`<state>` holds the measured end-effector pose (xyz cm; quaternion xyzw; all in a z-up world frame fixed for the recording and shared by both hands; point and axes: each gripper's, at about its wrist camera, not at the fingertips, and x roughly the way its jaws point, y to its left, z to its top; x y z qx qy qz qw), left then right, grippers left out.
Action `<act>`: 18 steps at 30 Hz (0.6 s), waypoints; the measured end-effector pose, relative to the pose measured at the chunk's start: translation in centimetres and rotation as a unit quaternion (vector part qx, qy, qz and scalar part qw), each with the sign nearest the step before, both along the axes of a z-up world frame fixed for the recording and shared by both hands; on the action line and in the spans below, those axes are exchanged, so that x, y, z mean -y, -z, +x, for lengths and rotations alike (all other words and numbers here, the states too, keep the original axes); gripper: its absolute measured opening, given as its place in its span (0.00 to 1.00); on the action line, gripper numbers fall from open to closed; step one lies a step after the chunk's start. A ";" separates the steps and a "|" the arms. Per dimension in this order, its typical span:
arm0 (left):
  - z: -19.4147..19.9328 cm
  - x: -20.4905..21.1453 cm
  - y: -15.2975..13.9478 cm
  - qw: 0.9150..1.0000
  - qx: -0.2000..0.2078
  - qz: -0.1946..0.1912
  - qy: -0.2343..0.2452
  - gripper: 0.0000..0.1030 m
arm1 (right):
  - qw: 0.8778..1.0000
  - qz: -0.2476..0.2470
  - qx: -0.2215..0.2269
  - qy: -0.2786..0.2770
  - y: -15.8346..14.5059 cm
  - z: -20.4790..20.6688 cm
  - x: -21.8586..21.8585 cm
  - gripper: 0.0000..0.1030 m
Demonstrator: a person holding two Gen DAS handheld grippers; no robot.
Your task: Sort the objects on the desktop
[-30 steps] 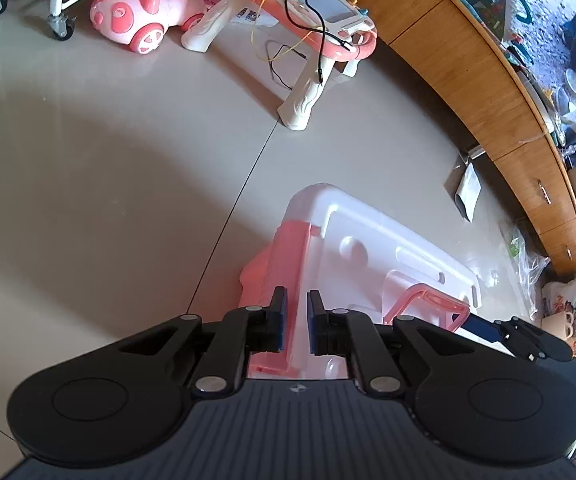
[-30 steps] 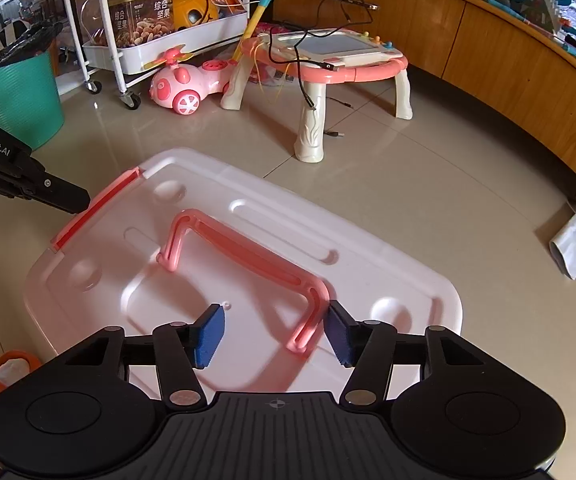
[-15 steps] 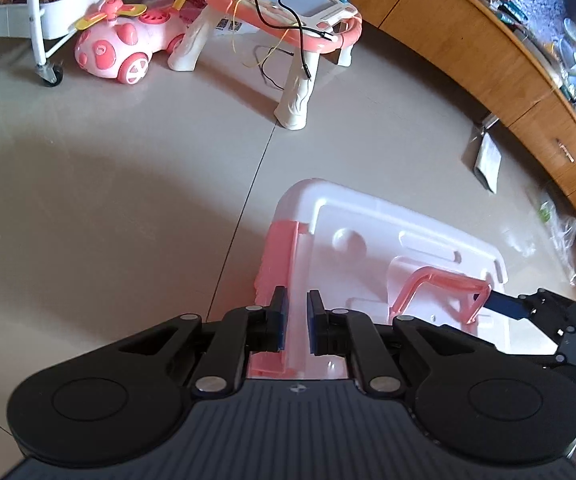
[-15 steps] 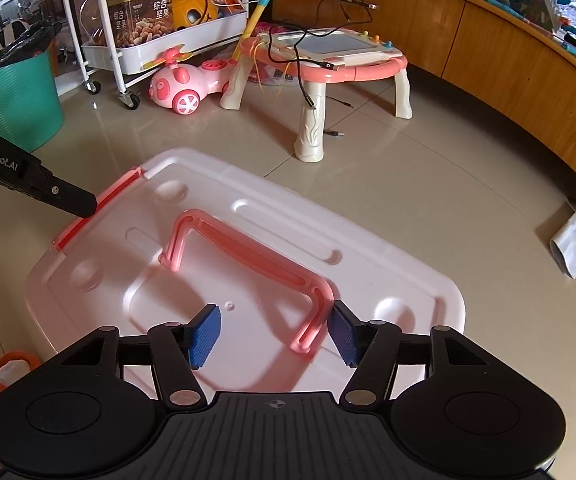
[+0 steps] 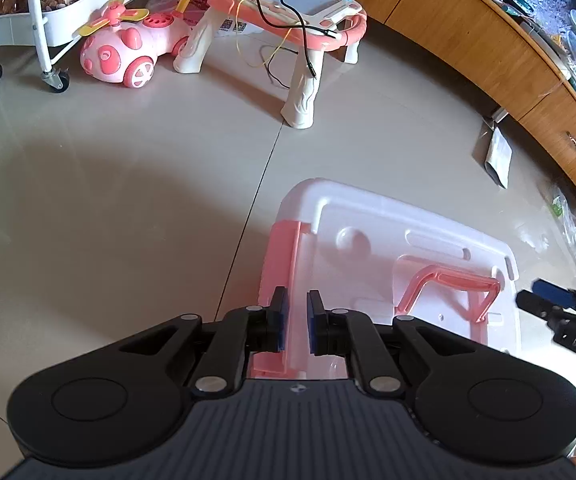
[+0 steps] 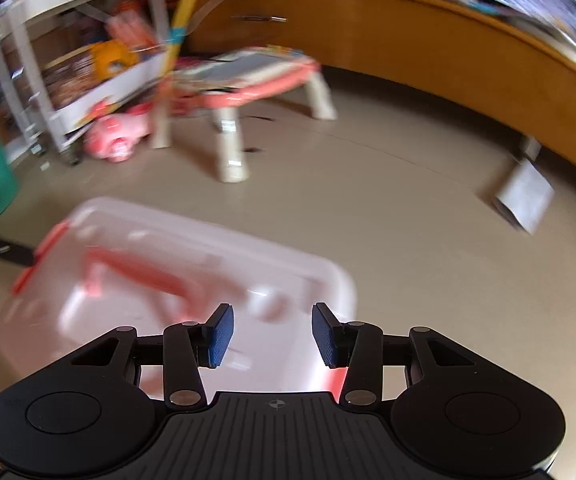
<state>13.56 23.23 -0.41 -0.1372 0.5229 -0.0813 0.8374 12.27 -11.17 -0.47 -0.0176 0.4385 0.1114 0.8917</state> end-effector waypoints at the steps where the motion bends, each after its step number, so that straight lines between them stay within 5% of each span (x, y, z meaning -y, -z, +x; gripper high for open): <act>1: 0.0 0.0 0.0 1.000 0.000 0.002 0.000 0.10 | 1.000 0.005 -0.010 0.022 0.5 0.0 1.6 0.39; 7: 0.1 0.2 0.0 1.000 -0.002 0.009 0.001 0.10 | 0.988 0.051 -0.073 0.123 4.5 -1.0 8.1 0.39; 18: 0.3 0.2 0.1 1.000 -0.003 0.011 0.001 0.10 | 0.984 0.113 -0.097 0.101 5.9 -1.3 7.4 0.35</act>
